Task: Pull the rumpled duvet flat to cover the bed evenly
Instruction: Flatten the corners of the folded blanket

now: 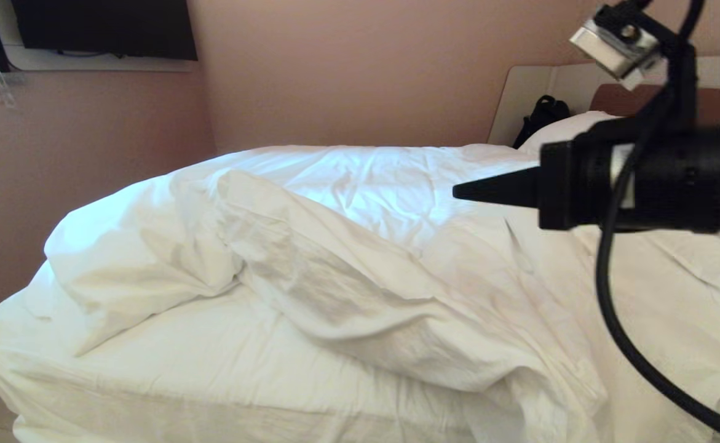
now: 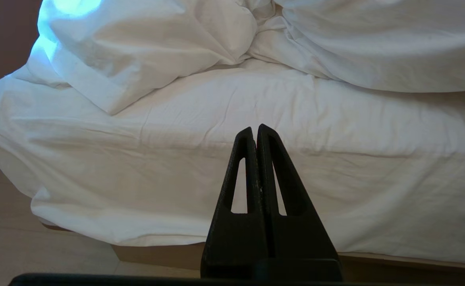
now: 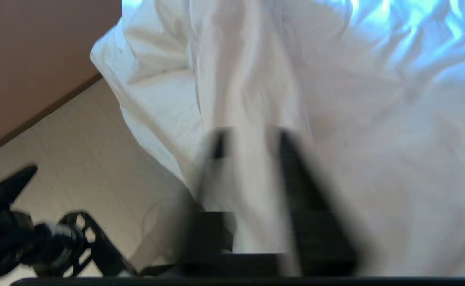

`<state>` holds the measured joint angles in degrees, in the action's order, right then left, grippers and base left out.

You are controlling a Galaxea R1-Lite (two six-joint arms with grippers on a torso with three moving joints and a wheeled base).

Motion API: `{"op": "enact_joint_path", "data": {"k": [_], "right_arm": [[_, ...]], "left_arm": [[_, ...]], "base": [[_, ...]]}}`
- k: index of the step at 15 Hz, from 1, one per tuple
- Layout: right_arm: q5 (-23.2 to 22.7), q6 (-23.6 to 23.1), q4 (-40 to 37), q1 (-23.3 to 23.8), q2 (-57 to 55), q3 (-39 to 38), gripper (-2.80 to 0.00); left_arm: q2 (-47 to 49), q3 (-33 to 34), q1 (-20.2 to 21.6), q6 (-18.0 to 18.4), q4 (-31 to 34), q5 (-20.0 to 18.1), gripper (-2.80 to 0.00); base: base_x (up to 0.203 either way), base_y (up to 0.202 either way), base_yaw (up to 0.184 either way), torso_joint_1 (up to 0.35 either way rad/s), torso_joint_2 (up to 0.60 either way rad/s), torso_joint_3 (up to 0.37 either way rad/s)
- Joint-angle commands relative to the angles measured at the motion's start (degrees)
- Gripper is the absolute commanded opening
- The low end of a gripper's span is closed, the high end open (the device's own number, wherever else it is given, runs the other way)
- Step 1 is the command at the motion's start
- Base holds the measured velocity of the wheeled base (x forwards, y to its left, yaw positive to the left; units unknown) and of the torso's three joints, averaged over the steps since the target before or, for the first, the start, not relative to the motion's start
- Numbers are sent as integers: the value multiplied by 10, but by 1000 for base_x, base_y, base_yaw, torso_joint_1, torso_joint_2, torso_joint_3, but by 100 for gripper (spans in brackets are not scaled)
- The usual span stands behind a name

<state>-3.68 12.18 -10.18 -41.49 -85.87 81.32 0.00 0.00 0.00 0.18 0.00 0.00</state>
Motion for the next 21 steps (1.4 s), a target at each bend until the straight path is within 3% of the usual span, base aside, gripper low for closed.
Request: {"op": "enact_joint_path", "data": {"k": [1, 5, 11, 18, 19, 21], "right_arm": [[15, 2, -34, -12, -108, 97, -280], [34, 4, -83, -51, -201, 214, -280], [62, -3, -79, -94, -262, 237, -280], [93, -56, -76, -137, -278, 244, -280], [95, -59, -74, -139, -283, 248, 0], [95, -63, -50, -140, -295, 250, 0]], "left_arm": [[0, 0, 0, 0, 0, 0, -280], [0, 0, 0, 0, 0, 0, -280], [0, 0, 0, 0, 0, 0, -280], [0, 0, 0, 0, 0, 0, -280], [0, 0, 0, 0, 0, 0, -280], [0, 0, 0, 0, 0, 0, -280]], "base": [[0, 0, 0, 0, 0, 0], [0, 0, 0, 0, 0, 0], [0, 0, 0, 0, 0, 0], [0, 0, 0, 0, 0, 0], [0, 0, 0, 0, 0, 0], [0, 0, 0, 0, 0, 0]]}}
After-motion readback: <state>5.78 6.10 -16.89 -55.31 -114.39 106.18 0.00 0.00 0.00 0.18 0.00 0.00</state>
